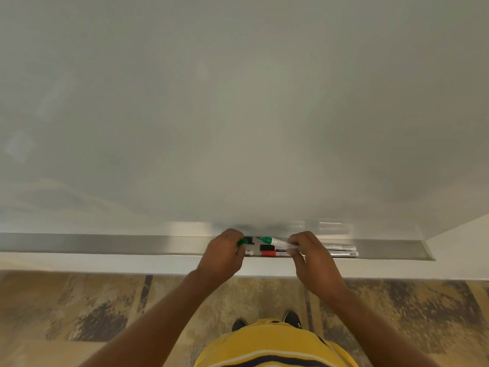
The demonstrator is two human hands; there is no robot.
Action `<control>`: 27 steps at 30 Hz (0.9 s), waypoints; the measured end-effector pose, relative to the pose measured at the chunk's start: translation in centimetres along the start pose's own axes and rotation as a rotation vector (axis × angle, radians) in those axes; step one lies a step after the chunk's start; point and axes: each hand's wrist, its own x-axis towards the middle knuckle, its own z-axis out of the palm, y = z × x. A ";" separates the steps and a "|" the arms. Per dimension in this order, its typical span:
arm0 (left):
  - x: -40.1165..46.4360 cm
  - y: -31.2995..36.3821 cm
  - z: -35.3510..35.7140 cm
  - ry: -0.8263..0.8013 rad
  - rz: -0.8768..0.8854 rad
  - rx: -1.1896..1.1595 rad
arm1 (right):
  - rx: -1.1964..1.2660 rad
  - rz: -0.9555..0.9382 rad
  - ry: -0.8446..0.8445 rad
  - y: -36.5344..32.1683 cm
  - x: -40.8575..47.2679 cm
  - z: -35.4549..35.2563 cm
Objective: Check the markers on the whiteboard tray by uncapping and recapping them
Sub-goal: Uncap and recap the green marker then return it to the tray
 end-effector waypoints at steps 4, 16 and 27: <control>-1.4 1.7 -2.9 0.119 -0.064 -0.328 | 0.135 -0.055 0.046 -1.7 0.7 -2.2; -2.6 4.2 -6.0 0.248 -0.092 -0.543 | 0.024 -0.237 0.109 -3.7 2.2 -4.1; -2.1 4.8 -6.6 0.215 -0.105 -0.541 | -0.072 -0.332 0.104 -5.6 3.3 -4.2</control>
